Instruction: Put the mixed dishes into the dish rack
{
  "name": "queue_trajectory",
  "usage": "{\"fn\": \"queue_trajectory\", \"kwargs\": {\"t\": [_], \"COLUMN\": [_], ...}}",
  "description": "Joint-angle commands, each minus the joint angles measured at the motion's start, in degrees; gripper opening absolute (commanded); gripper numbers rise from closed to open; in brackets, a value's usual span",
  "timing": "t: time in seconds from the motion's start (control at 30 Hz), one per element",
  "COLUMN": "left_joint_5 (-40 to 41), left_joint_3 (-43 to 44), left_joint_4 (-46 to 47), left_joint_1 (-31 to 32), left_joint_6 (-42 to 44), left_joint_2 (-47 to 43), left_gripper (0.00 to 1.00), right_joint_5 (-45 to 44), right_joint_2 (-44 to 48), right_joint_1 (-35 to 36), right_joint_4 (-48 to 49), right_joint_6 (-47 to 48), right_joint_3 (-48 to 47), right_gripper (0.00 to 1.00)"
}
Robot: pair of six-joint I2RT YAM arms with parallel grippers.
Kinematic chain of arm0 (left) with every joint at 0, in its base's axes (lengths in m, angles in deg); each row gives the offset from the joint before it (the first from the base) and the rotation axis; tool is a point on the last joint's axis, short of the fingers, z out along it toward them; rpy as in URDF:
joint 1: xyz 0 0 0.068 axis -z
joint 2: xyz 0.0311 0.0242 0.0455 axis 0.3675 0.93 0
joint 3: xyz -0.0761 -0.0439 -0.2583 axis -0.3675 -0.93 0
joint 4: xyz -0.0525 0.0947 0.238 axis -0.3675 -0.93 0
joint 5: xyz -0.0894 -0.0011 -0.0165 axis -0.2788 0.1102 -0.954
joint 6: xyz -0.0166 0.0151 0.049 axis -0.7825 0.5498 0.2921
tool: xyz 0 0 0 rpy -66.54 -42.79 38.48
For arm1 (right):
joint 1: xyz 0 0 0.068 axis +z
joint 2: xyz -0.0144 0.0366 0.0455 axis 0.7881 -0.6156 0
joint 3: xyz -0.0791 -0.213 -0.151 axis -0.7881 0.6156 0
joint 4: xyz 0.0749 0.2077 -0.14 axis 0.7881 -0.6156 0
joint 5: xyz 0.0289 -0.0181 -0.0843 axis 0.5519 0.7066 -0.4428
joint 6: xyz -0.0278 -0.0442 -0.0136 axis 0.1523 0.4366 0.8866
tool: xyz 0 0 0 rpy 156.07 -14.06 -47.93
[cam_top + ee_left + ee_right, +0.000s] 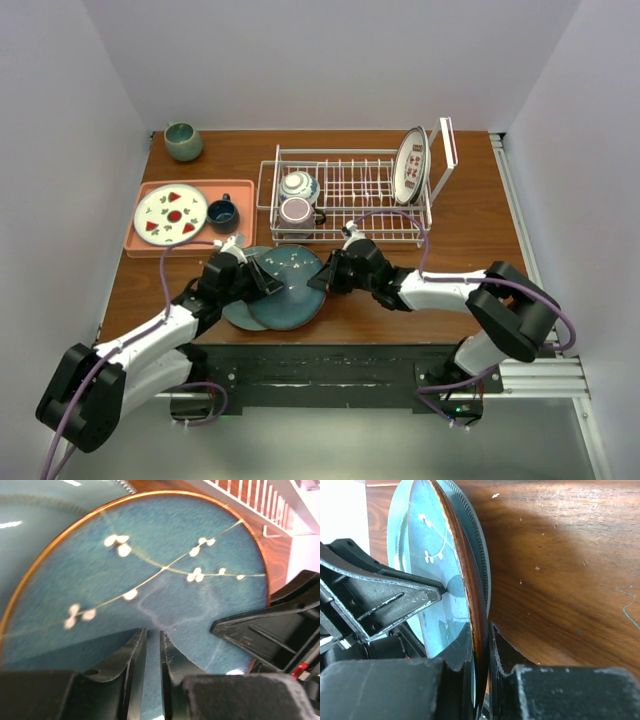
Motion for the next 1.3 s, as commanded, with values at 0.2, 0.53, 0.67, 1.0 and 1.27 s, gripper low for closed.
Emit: {"fn": "queue_trajectory", "kwargs": {"t": [0.2, 0.53, 0.67, 1.0, 1.27], "left_joint_5": [10.6, 25.0, 28.3, 32.7, 34.1], "left_joint_3": [7.5, 17.3, 18.6, 15.5, 12.8], "left_joint_4": [-20.9, -32.2, -34.4, -34.3, -32.9], "left_joint_1": [0.2, 0.2, 0.2, 0.1, 0.2], "left_joint_6": [5.7, 11.6, 12.3, 11.5, 10.2], "left_joint_2": [-9.5, -18.1, -19.5, -25.3, -26.0], "left_gripper": [0.51, 0.76, 0.85, 0.92, 0.93], "right_joint_5": [-0.1, -2.1, -5.9, -24.4, -43.9], "right_joint_2": [9.0, 18.4, 21.3, 26.1, 24.2], "right_joint_1": [0.8, 0.8, 0.8, 0.7, 0.5], "right_joint_4": [-13.9, -26.8, -31.9, -43.9, -47.8], "right_joint_6": [9.7, 14.3, 16.9, 24.8, 34.0], "right_joint_3": [-5.4, -14.4, -18.7, -33.8, -45.1], "right_gripper": [0.00, 0.00, 0.00, 0.00, 0.00]}}
